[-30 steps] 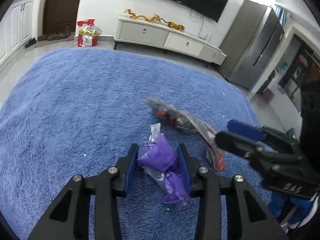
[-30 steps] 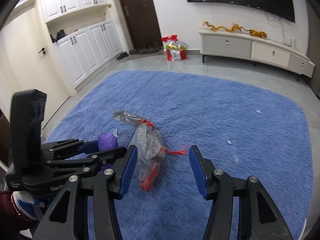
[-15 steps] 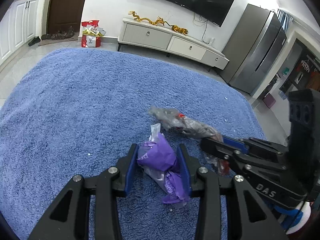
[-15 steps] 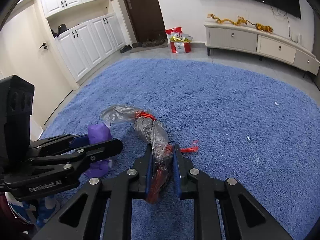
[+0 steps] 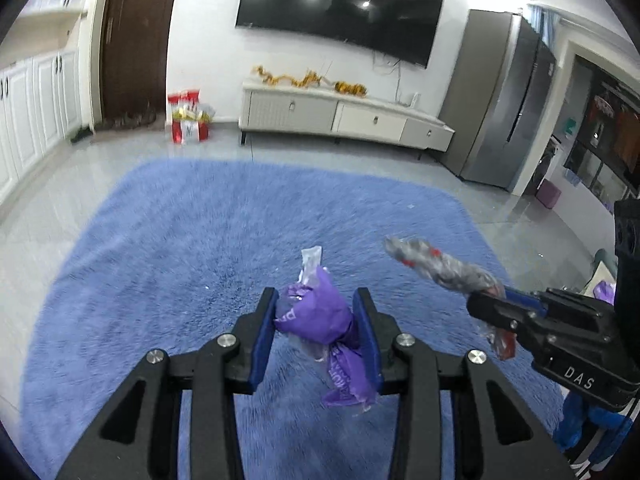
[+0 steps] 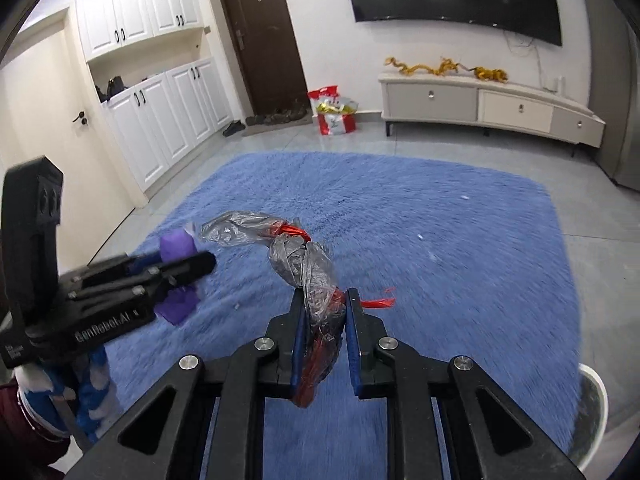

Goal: Collect trash
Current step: 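Carry both wrappers to the white bin and open both tools to drop them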

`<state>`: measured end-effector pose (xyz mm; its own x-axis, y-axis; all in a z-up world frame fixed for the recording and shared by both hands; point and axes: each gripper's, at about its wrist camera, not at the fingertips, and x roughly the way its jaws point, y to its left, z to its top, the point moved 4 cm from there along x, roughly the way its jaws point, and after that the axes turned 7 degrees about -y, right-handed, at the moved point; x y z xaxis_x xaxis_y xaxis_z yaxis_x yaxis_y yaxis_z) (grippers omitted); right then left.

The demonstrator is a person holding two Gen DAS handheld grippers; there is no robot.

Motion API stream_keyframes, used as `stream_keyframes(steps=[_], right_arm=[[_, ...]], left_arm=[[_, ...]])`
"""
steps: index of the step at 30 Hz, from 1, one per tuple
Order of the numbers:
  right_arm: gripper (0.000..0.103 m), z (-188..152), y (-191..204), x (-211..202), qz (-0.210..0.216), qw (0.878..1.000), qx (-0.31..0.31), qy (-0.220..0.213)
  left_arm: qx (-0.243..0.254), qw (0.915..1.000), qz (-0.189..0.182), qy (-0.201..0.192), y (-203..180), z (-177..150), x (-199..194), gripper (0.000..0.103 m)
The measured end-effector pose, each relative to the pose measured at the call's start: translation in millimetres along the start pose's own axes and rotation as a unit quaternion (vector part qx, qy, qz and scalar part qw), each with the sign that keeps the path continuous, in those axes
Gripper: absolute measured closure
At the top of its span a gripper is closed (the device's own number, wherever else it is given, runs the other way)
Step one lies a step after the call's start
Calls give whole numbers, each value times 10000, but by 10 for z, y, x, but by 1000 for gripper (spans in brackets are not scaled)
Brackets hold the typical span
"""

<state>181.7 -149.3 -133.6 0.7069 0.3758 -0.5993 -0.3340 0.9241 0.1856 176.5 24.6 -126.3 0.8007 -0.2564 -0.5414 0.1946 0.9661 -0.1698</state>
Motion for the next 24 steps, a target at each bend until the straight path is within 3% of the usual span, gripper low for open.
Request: stream_keyframes(steps=[13, 24], right_arm=[[85, -204, 72, -1227, -420, 9971, -11, -629], [85, -265, -44, -1768, -638, 9920, 39, -1085]], left_arm=[[795, 9942, 94, -725, -564, 65, -1021, 67], [1215, 9890, 112, -831, -885, 94, -1224, 67]])
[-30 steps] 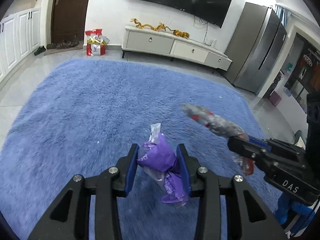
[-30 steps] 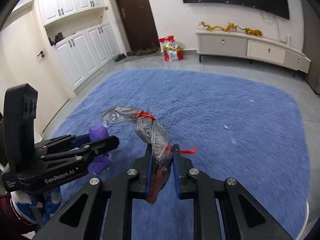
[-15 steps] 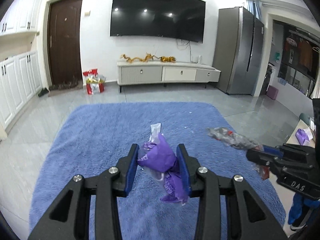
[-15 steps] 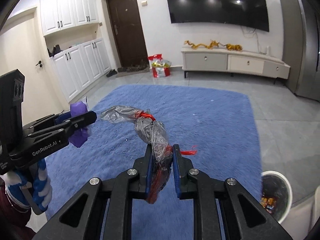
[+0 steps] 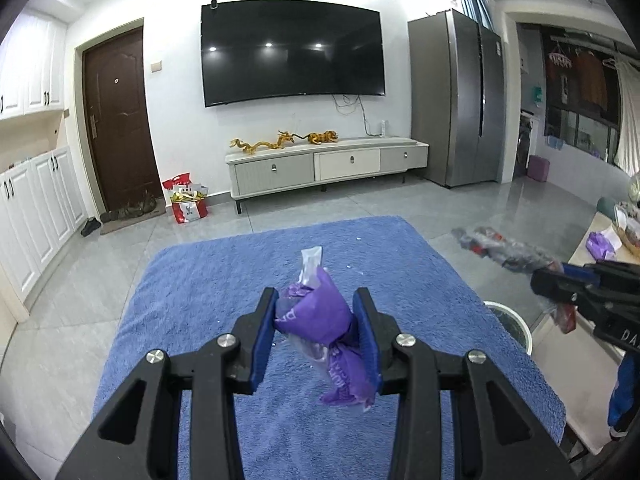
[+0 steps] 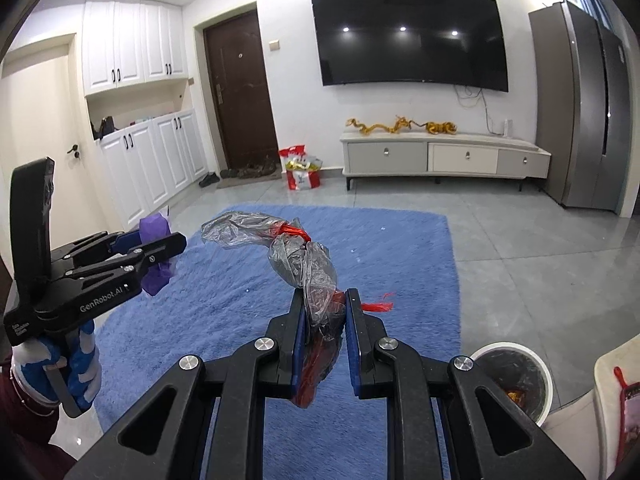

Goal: Collect trash
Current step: 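Carry both wrappers to the white bin and open both tools to drop them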

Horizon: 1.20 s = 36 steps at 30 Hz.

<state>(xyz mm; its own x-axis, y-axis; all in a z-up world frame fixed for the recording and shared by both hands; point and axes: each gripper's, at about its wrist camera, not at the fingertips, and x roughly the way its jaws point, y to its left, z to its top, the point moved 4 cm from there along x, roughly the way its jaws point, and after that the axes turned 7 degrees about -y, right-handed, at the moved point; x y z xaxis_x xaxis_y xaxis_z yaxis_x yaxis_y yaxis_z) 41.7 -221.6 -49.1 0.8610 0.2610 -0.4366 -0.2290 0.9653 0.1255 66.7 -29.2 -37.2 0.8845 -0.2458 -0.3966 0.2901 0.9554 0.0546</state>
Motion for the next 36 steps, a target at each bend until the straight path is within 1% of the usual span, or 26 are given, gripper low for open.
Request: stream_keyframes(steps=[8, 19, 27, 36], right_arm=[[85, -166, -362, -114, -125, 9995, 255, -125], [85, -506, -1054, -251, -469, 9948, 888, -161], [85, -745, -1519, -253, -684, 9889, 1313, -99], [85, -1142, -2119, -264, -1101, 9764, 1857, 87]], left_arm=[[441, 9988, -50, 197, -401, -17, 173, 66], [1019, 9929, -336, 517, -1115, -103, 493, 66], [1470, 9841, -645, 761, -1611, -220, 775, 66], [1781, 9708, -1149, 1123, -2275, -338, 1240, 66]])
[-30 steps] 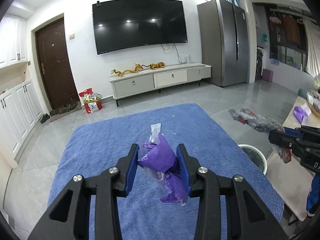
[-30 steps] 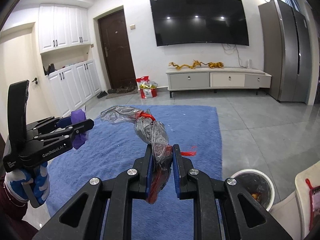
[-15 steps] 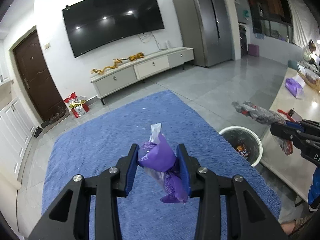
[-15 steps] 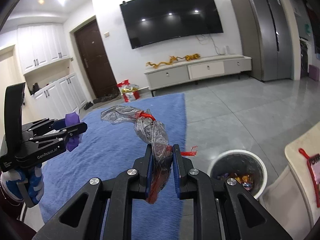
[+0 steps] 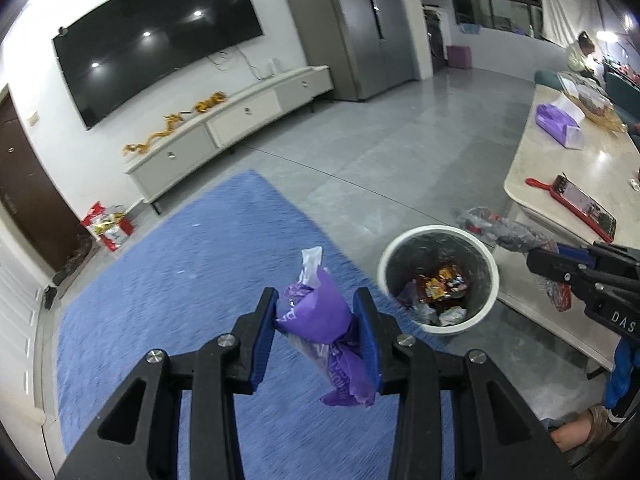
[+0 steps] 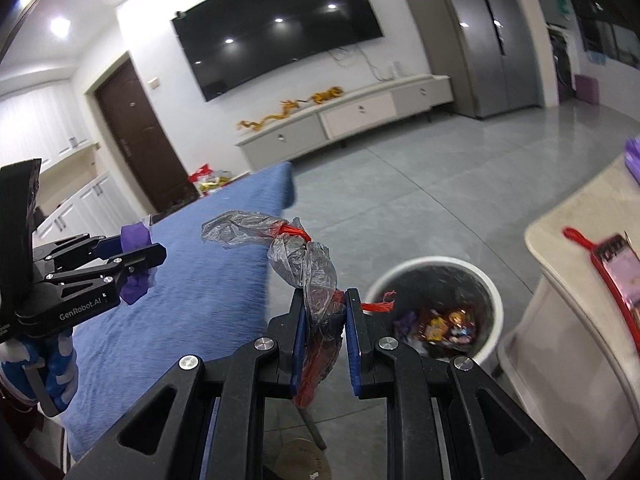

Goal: Collect trash
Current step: 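Carry both wrappers to the white bin and open both tools to drop them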

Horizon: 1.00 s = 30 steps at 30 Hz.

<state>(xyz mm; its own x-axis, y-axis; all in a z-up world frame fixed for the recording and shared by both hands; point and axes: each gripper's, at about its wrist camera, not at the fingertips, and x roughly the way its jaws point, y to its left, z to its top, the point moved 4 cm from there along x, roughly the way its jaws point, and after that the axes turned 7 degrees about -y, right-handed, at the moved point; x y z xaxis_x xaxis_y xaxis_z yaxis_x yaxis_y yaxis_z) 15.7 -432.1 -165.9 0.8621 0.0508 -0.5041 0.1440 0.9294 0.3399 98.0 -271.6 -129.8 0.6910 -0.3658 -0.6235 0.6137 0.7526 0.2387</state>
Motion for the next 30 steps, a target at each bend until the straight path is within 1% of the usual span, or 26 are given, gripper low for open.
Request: stream_keyframes(steps=[4, 6, 9, 11, 14, 19, 21, 22, 23, 26, 28, 30], right_arm=[[85, -39, -270, 124, -221, 9995, 215, 117], [85, -77, -443, 223, -379, 9986, 307, 205], [85, -102, -635, 421, -571, 9967, 458, 338], [85, -119, -752, 596, -766, 9948, 477, 466], [85, -158, -877, 830, -950, 9921, 536, 615], [85, -202, -1011, 1130, -1165, 9882, 614, 781], [85, -225, -1058, 1224, -1241, 9869, 612, 831], [84, -239, -1089, 1288, -1290, 9856, 637, 884], [83, -249, -1111, 1313, -1313, 9851, 645, 907], [80, -295, -1160, 1419, -1451, 9821, 622, 1029], [72, -334, -1171, 1460, -1518, 9802, 593, 1126], [61, -367, -1181, 1461, -1569, 9789, 550, 1191]], left_arm=[[81, 9992, -341, 169, -187, 124, 342, 65], [39, 9985, -491, 253, -246, 169, 503, 65], [-97, 9953, -849, 451, -372, 311, 855, 65], [-141, 9936, -979, 541, -439, 377, 1039, 65], [-268, 9886, -1292, 722, -546, 470, 1318, 65], [-363, 9832, -1586, 828, -724, 590, 1644, 65], [-423, 9805, -1692, 905, -782, 612, 1756, 62], [-474, 9793, -1732, 937, -807, 620, 1808, 57], [-513, 9786, -1763, 931, -817, 631, 1833, 50], [-564, 9784, -1815, 809, -810, 673, 1850, 45], [-621, 9771, -1887, 767, -761, 666, 1792, 43], [-613, 9780, -1861, 711, -740, 660, 1739, 41]])
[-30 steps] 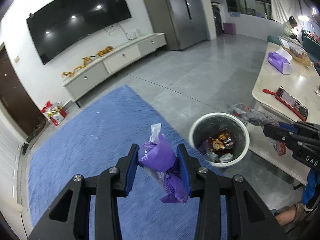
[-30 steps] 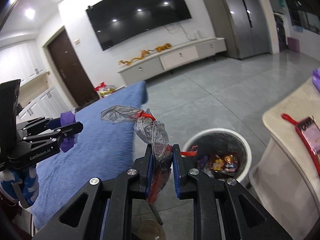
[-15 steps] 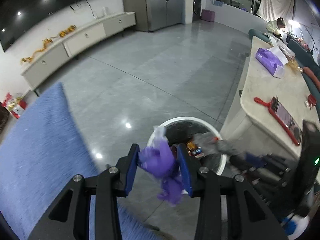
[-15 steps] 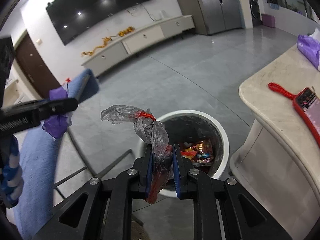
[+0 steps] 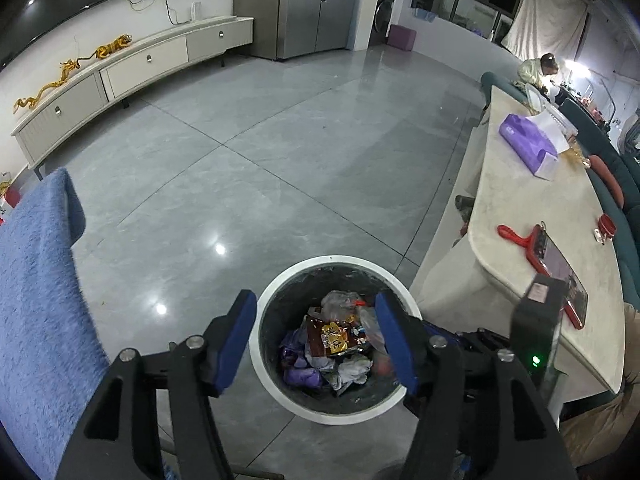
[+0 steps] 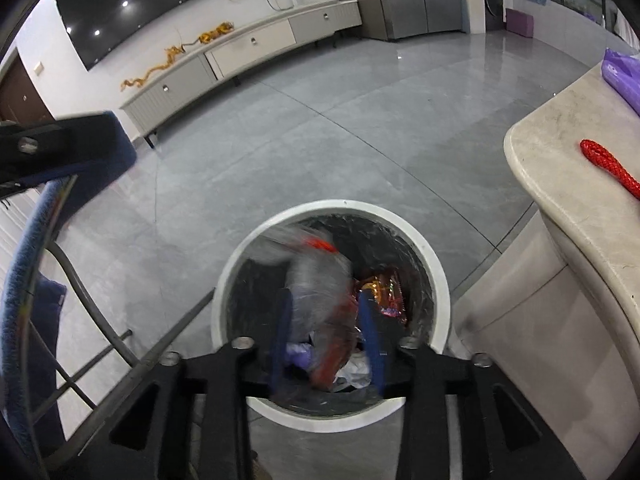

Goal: Collect trash

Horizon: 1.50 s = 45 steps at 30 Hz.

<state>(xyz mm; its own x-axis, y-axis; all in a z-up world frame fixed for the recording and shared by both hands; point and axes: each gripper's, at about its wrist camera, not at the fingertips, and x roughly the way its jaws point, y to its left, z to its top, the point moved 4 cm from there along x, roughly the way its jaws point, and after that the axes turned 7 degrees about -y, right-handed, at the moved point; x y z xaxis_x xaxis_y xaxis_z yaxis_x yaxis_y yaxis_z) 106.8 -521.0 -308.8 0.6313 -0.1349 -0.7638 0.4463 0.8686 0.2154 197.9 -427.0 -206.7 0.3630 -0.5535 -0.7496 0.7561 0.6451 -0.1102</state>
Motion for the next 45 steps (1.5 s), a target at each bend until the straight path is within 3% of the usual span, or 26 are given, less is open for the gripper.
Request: stream_keyframes(steps=[9, 21, 25, 30, 38, 45], right_arm=[[58, -28, 34, -313, -24, 9999, -75, -74], [52, -89, 488, -1698, 174, 9945, -667, -785], [50, -97, 749, -2164, 314, 9899, -923, -1029], [34, -67, 1288, -2601, 738, 9791, -1332, -1346], [17, -98, 2227, -2854, 1207, 9557, -2092, -1681], [10, -94, 2738, -2908, 1213, 9452, -2282, -1994]], left_arm=[[-202, 9991, 249, -289, 201, -238, -601, 40], [-418, 9850, 1120, -1241, 587, -664, -2010, 36], [-477, 9769, 1399, -1545, 728, -815, -2472, 32], [-639, 9624, 1813, -1917, 945, -1018, -2995, 26], [-1019, 9351, 2491, -2306, 1351, -1324, -3664, 24], [-1175, 9129, 2991, -2517, 1557, -1513, -4033, 19]])
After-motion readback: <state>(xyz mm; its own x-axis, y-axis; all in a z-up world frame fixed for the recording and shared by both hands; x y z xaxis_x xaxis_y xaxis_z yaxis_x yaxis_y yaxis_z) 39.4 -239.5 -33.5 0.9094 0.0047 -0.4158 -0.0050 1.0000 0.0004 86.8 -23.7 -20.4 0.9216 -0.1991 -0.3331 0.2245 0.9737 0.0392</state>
